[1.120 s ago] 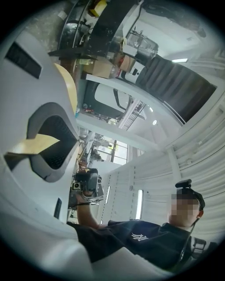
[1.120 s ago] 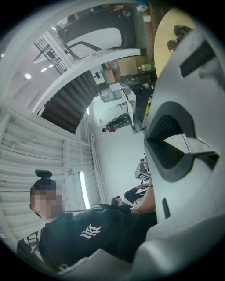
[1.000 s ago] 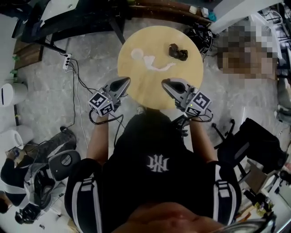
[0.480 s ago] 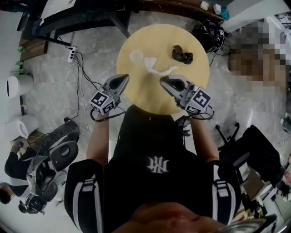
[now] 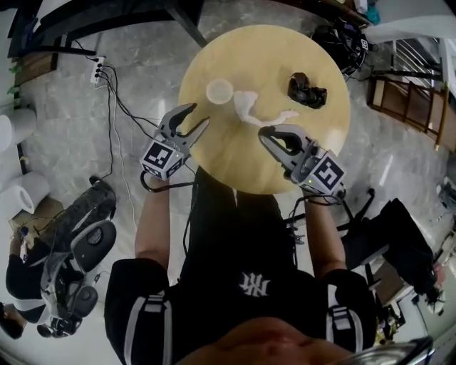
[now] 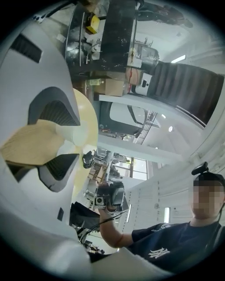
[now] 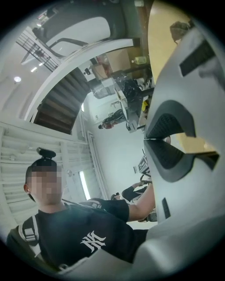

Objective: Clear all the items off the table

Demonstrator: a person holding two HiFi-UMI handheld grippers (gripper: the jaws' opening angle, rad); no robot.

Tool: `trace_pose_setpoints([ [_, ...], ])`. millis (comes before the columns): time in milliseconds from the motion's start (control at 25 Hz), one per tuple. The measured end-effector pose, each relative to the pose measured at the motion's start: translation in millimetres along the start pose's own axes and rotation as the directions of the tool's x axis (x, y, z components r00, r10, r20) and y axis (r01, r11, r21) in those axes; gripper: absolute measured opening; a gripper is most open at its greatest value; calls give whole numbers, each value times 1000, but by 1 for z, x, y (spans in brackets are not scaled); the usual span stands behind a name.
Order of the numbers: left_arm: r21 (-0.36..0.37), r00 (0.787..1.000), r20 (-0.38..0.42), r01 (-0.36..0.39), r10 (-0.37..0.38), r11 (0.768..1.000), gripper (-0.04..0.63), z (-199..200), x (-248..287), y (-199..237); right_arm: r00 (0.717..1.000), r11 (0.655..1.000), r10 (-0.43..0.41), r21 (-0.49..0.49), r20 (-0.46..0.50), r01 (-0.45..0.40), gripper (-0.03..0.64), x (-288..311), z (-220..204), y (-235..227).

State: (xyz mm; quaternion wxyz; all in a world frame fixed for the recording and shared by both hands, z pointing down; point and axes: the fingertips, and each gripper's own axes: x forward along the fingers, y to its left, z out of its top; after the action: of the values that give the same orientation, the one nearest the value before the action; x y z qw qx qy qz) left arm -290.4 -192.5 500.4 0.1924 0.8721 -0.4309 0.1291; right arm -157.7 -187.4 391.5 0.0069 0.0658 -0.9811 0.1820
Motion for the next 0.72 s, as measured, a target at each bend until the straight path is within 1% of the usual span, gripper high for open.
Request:
trace_pose_setpoints([
  [80,23,1000,9,-6,5,1000,215,-7,9,10,1000,1000,-11,-7,10,11,3,7,-5,-8],
  [120,45,1000,7,-10,10,999,255,-10,14,14,1000,1000,-15,-10,16,16,3,9,-8,-11],
  [160,74,1000,-12,-13,14,997,325,-14,19,16,1000,1000,-19,-14,20,20,3,11,-11,-12],
  [280,163,997,-80,-6,19,987,472,-18,40,18,1000,1000,-20,-24,20,21,3,12,-21,-13],
  [320,191,996,-88,0,17,982,485,-16,47,18,1000,999,-18,-27,19,19,3,12,-25,-13],
  [360,212,995,-95,12,9,977,485,-15,55,16,1000,999,-16,-30,17,17,3,12,-29,-11],
  [440,232,993,-117,51,-25,971,485,-14,69,9,1000,999,-12,-39,8,12,3,10,-37,-6],
  [480,253,993,-115,68,-40,965,485,-14,75,5,1000,999,-9,-43,2,9,3,8,-41,-3],
  [520,283,994,-94,71,-46,956,478,-12,81,3,1000,999,-6,-42,-1,6,3,5,-44,-1],
  [560,312,997,-62,61,-44,948,424,-9,86,1,1000,999,-3,-37,1,3,3,3,-47,1],
  [600,326,999,-36,49,-39,944,388,-8,89,0,1000,1000,1,-29,8,-1,3,0,-48,1],
  [640,328,999,-22,44,-39,944,370,-7,91,-2,1000,1000,3,-24,17,-2,3,-2,-49,2],
  [720,320,999,0,44,-47,946,366,-6,92,-4,1000,1000,-1,-21,28,1,3,-4,-48,2],
])
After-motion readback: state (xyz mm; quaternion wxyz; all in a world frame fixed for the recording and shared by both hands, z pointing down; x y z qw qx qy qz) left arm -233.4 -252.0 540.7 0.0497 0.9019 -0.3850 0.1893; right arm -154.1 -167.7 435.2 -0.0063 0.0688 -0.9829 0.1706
